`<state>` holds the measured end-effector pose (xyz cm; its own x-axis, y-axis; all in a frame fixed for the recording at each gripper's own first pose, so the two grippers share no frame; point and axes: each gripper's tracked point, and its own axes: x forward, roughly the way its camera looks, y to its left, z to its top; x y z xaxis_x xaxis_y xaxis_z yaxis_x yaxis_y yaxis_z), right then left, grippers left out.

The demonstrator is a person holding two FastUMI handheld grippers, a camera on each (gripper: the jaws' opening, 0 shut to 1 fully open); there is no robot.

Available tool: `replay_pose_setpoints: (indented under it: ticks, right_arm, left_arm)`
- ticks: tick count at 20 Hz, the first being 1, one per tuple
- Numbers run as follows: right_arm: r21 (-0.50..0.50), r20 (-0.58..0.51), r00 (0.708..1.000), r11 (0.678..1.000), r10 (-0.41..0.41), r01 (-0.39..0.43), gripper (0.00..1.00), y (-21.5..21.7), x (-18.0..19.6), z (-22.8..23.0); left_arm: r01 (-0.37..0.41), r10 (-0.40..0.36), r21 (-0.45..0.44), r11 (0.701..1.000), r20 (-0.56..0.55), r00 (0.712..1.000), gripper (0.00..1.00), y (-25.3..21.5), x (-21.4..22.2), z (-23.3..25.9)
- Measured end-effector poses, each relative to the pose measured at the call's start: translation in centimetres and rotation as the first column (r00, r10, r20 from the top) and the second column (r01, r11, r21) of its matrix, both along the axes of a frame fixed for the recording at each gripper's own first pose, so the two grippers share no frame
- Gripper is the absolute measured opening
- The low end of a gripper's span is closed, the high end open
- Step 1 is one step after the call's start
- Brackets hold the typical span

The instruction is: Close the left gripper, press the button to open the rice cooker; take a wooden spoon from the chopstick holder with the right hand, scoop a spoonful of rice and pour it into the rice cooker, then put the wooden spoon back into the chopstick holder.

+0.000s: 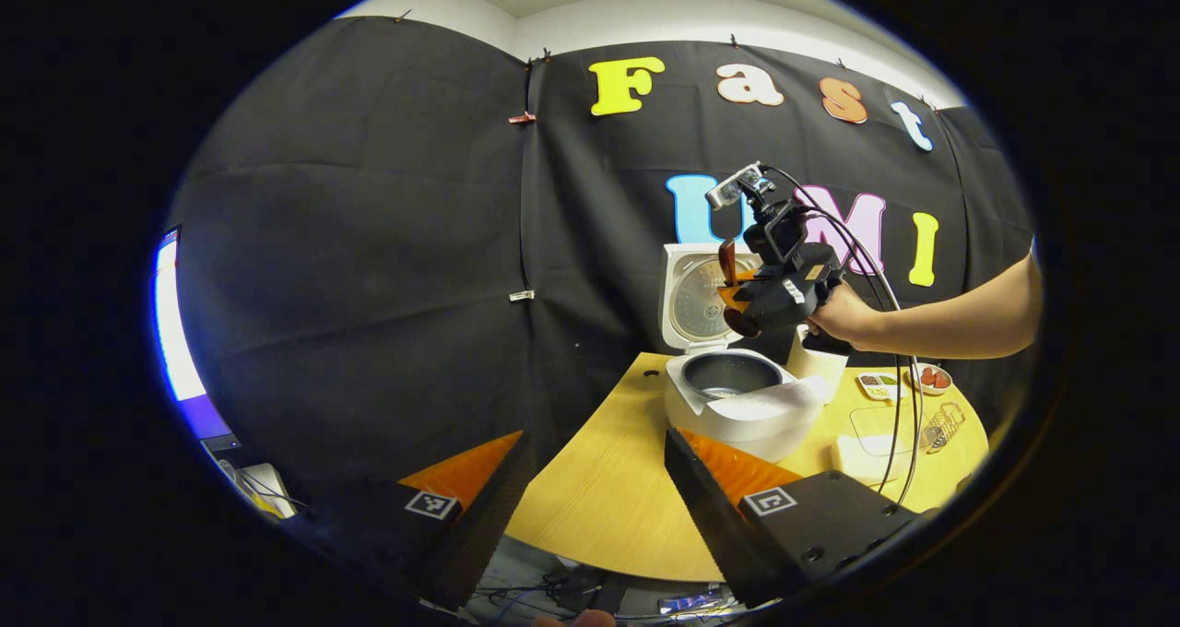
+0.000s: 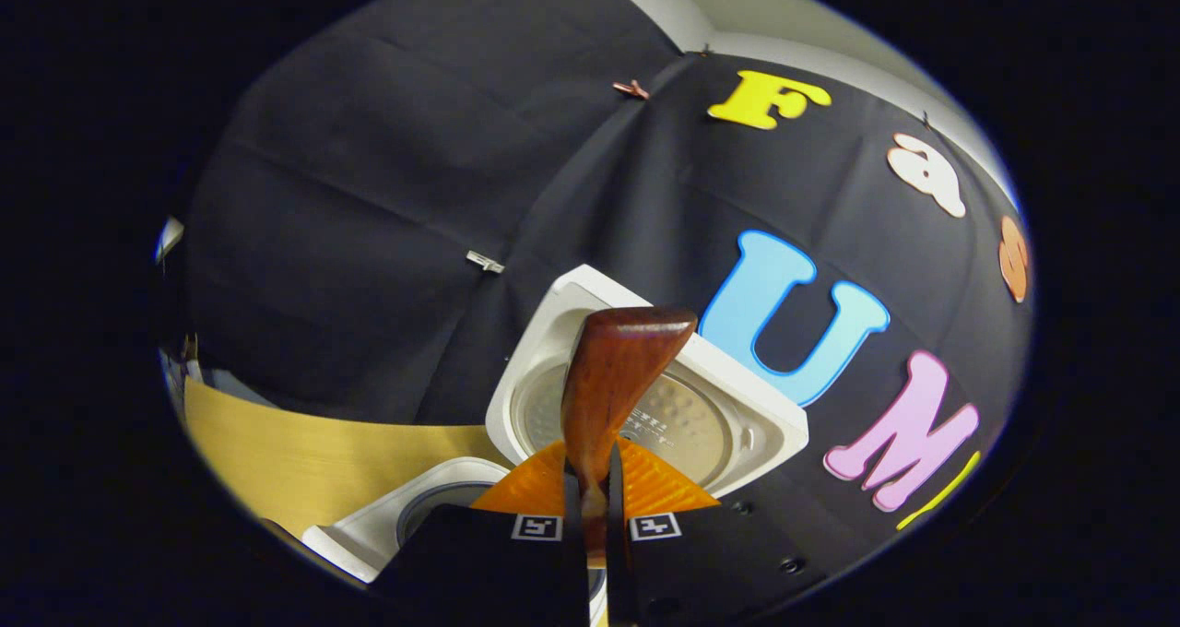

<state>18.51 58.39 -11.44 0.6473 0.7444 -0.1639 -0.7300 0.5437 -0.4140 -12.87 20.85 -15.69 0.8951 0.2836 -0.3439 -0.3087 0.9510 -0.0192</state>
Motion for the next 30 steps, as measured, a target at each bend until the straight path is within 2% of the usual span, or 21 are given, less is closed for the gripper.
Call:
replay_pose_setpoints:
  ticks: [2,3,4,6,8,10,12,14,16,21,24,27,30]
  right_arm:
    - [-0.025,0.006,1.000,1.000,0.017,-0.017,0.12,0.2,-0.6,-0.5]
    - [-0.019,-0.026,1.000,1.000,0.015,-0.016,0.12,0.1,-0.7,-0.9]
    - [0.009,-0.088,0.996,1.000,0.007,-0.006,0.12,-0.1,-0.6,-1.4]
    - [0.094,-0.228,0.973,0.993,-0.046,0.069,0.12,-0.6,0.4,-1.4]
    - [0.165,-0.357,0.929,0.973,-0.094,0.162,0.12,-1.7,1.4,-1.7]
    - [0.218,-0.482,0.869,0.944,-0.115,0.246,0.12,-3.4,2.1,-1.9]
    - [0.297,-0.595,0.798,0.894,-0.102,0.335,0.12,-5.0,2.8,-1.1]
    - [0.367,-0.689,0.722,0.829,-0.063,0.423,0.12,-7.2,3.4,0.1]
    - [0.406,-0.717,0.696,0.787,-0.041,0.465,0.12,-9.8,3.8,1.4]
    - [0.524,-0.725,0.688,0.675,0.033,0.519,0.12,-17.7,3.4,6.3]
    - [0.568,-0.697,0.717,0.625,0.019,0.536,0.11,-23.4,3.5,9.0]
    - [0.584,-0.664,0.748,0.611,-0.019,0.534,0.12,-29.8,2.5,10.2]
    - [0.570,-0.612,0.784,0.629,-0.105,0.529,0.12,-36.8,1.9,10.2]
  left_arm:
    - [-0.003,0.003,-0.002,1.000,0.005,1.000,0.97,0.0,-0.1,0.2]
    - [-0.004,0.004,0.000,1.000,0.004,1.000,0.97,0.0,-0.1,0.1]
    - [-0.004,0.004,0.006,1.000,0.004,1.000,0.97,-0.1,-0.1,0.1]
    - [0.002,-0.001,0.020,1.000,-0.003,1.000,0.97,-0.3,-0.2,0.1]
    - [0.009,-0.009,0.024,1.000,-0.002,1.000,0.97,-0.5,-0.3,0.2]
    - [0.016,-0.016,0.015,1.000,0.006,1.000,0.97,-0.9,0.0,0.5]
    - [0.016,-0.017,0.013,1.000,0.014,1.000,1.00,-1.2,0.2,0.8]
    - [0.020,-0.020,0.018,1.000,0.027,0.999,0.97,-1.4,0.3,1.2]
    - [0.028,-0.029,0.022,0.999,0.040,0.999,0.97,-1.7,0.7,2.0]
    - [0.051,-0.052,0.014,0.999,0.067,0.996,0.97,-3.0,1.4,3.1]
    - [0.073,-0.074,0.016,0.997,0.088,0.993,0.97,-4.3,2.2,4.1]
    - [0.098,-0.101,0.030,0.995,0.107,0.989,0.97,-5.6,3.3,5.2]
    - [0.124,-0.129,0.042,0.991,0.127,0.984,0.97,-7.3,4.5,6.5]
